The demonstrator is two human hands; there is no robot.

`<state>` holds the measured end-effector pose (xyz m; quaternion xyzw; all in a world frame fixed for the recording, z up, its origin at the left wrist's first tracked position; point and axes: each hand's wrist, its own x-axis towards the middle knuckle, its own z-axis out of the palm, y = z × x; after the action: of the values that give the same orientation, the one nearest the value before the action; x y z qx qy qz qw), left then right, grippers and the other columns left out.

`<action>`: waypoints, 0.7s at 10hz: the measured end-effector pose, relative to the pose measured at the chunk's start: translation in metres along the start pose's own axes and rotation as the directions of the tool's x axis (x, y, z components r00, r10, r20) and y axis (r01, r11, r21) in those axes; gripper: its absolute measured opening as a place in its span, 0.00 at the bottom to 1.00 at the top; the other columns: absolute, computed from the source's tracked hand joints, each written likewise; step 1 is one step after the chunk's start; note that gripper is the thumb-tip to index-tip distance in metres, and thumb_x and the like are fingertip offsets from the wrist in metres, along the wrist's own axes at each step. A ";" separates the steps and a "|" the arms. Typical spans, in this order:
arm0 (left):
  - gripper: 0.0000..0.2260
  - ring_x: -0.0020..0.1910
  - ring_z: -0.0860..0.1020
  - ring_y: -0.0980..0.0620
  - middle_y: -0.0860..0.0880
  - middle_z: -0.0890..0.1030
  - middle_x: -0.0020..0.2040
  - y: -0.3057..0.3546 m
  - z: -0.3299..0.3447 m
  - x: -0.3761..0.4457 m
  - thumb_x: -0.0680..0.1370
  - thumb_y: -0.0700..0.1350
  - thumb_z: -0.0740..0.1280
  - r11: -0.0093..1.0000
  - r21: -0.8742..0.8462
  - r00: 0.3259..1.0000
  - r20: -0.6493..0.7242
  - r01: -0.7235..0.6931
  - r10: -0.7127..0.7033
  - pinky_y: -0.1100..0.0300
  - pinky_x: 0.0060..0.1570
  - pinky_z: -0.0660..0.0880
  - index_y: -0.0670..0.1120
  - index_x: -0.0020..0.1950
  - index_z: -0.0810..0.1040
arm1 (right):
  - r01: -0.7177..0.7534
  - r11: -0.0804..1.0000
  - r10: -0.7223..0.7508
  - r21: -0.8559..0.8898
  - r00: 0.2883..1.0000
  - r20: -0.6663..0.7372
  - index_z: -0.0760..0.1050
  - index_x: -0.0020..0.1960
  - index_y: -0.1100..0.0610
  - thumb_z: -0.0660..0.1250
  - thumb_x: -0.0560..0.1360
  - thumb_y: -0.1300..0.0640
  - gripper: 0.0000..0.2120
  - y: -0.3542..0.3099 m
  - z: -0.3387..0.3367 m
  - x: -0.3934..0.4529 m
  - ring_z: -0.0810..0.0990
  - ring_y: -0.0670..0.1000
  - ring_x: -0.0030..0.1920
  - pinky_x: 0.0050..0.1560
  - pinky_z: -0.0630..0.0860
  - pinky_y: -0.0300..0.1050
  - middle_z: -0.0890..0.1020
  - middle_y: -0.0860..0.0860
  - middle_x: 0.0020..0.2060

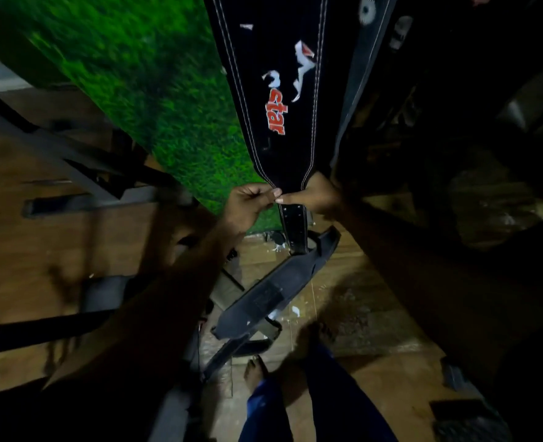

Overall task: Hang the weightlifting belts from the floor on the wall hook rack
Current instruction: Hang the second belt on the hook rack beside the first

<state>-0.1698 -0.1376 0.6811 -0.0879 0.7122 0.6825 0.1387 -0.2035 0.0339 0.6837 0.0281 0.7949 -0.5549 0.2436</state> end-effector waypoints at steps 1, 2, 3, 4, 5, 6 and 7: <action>0.07 0.43 0.71 0.45 0.39 0.77 0.42 -0.028 0.006 -0.005 0.76 0.41 0.72 0.998 0.022 0.996 -0.072 0.051 -0.049 0.52 0.42 0.68 0.49 0.40 0.87 | -0.060 0.998 0.062 0.037 0.996 -0.056 0.80 0.58 0.64 0.79 0.68 0.63 0.20 0.019 0.016 -0.010 0.81 0.49 0.54 0.54 0.75 0.37 0.83 0.57 0.54; 0.03 0.38 0.77 0.53 0.46 0.83 0.36 -0.050 0.006 -0.011 0.76 0.39 0.72 0.993 0.079 0.992 -0.094 0.089 -0.082 0.60 0.39 0.72 0.45 0.47 0.85 | -0.216 0.976 0.212 -0.040 0.974 -0.085 0.81 0.51 0.57 0.80 0.60 0.40 0.28 0.055 0.031 -0.005 0.84 0.52 0.48 0.52 0.81 0.43 0.84 0.54 0.46; 0.10 0.31 0.79 0.64 0.59 0.82 0.30 -0.076 0.000 -0.029 0.76 0.37 0.70 0.977 0.135 0.985 -0.084 0.163 -0.152 0.64 0.36 0.73 0.51 0.41 0.86 | -0.245 0.969 0.246 0.027 0.960 -0.136 0.79 0.63 0.57 0.81 0.63 0.45 0.32 0.109 0.050 -0.001 0.83 0.59 0.56 0.57 0.80 0.60 0.84 0.58 0.56; 0.12 0.37 0.81 0.50 0.56 0.83 0.30 -0.113 -0.014 -0.046 0.73 0.41 0.71 0.944 0.178 0.958 -0.121 0.277 -0.259 0.61 0.38 0.72 0.55 0.32 0.84 | -0.365 0.908 0.408 0.207 0.883 -0.232 0.69 0.71 0.64 0.78 0.71 0.61 0.32 0.071 0.067 -0.049 0.78 0.64 0.61 0.60 0.77 0.64 0.78 0.62 0.63; 0.06 0.41 0.81 0.43 0.48 0.85 0.37 -0.153 -0.034 -0.062 0.69 0.50 0.68 0.890 0.187 0.910 -0.104 0.415 -0.402 0.57 0.44 0.76 0.50 0.36 0.83 | -0.457 0.845 0.519 0.278 0.826 -0.219 0.70 0.68 0.67 0.75 0.73 0.63 0.26 0.087 0.091 -0.060 0.77 0.59 0.56 0.50 0.78 0.52 0.78 0.62 0.53; 0.04 0.46 0.83 0.41 0.40 0.84 0.46 -0.172 -0.043 -0.083 0.76 0.45 0.69 0.861 0.221 0.888 -0.084 0.458 -0.451 0.49 0.52 0.79 0.49 0.42 0.81 | -0.503 0.811 0.562 0.300 0.811 -0.161 0.77 0.55 0.72 0.74 0.73 0.63 0.15 0.113 0.118 -0.062 0.77 0.57 0.45 0.52 0.77 0.47 0.80 0.63 0.47; 0.09 0.35 0.79 0.49 0.40 0.80 0.37 -0.183 -0.039 -0.110 0.78 0.38 0.68 0.870 0.152 0.883 -0.073 0.469 -0.464 0.57 0.42 0.75 0.43 0.37 0.81 | -0.538 0.802 0.580 0.260 0.804 -0.126 0.75 0.63 0.74 0.71 0.77 0.63 0.19 0.141 0.143 -0.080 0.76 0.52 0.36 0.33 0.75 0.36 0.80 0.69 0.56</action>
<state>-0.0116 -0.1934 0.5439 -0.2570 0.7261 0.5659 0.2939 -0.0380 -0.0220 0.5571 0.3434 0.7076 -0.5332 0.3116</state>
